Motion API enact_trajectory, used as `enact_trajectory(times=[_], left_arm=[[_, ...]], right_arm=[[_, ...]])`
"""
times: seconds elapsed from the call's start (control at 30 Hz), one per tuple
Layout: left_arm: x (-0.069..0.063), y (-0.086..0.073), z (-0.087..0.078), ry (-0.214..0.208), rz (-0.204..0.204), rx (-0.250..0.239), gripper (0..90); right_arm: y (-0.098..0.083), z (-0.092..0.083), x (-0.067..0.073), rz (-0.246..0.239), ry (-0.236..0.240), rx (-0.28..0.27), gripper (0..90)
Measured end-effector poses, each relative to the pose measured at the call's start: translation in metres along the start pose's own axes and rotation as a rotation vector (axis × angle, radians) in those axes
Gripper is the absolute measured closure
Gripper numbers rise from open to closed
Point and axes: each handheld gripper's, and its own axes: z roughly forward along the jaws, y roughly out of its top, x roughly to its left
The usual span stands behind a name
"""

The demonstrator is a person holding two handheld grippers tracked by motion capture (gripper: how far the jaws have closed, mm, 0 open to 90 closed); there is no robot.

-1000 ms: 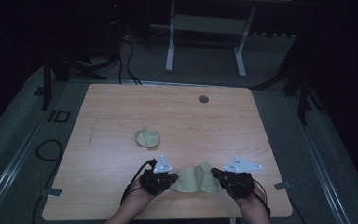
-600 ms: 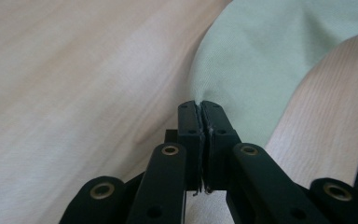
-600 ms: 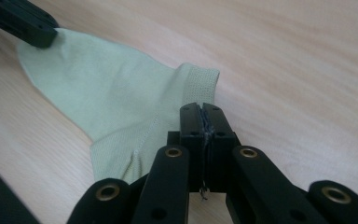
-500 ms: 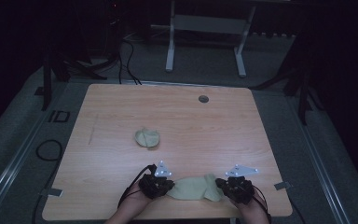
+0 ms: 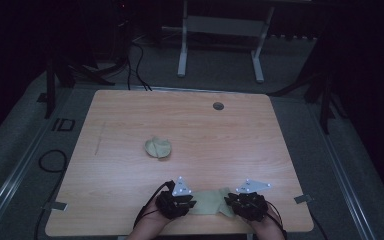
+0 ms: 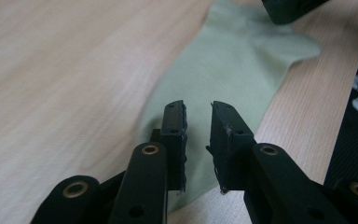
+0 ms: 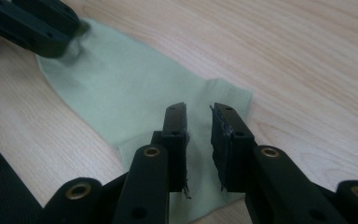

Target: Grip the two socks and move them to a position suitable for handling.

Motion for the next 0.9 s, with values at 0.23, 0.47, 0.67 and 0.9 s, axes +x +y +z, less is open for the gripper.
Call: enact_trajectory(times=[0.23,0.47,0.67,0.9], left_arm=[[0.002,-0.005,0.006,-0.011,-0.008,-0.01,71.4],[0.001,-0.008,0.006,-0.014,0.004,-0.02,69.2],[-0.003,-0.008,0.005,-0.016,0.017,-0.015,69.1],[-0.004,-0.006,-0.01,-0.061,0.027,-0.101,58.2]], right_arm=[[-0.012,0.009,-0.005,-0.024,0.003,0.028,72.7],[-0.017,0.005,-0.019,-0.125,0.038,0.019,72.5],[-0.016,0.005,-0.024,-0.127,0.07,0.028,72.4],[-0.005,0.0,-0.02,-0.121,0.089,0.019,69.4]])
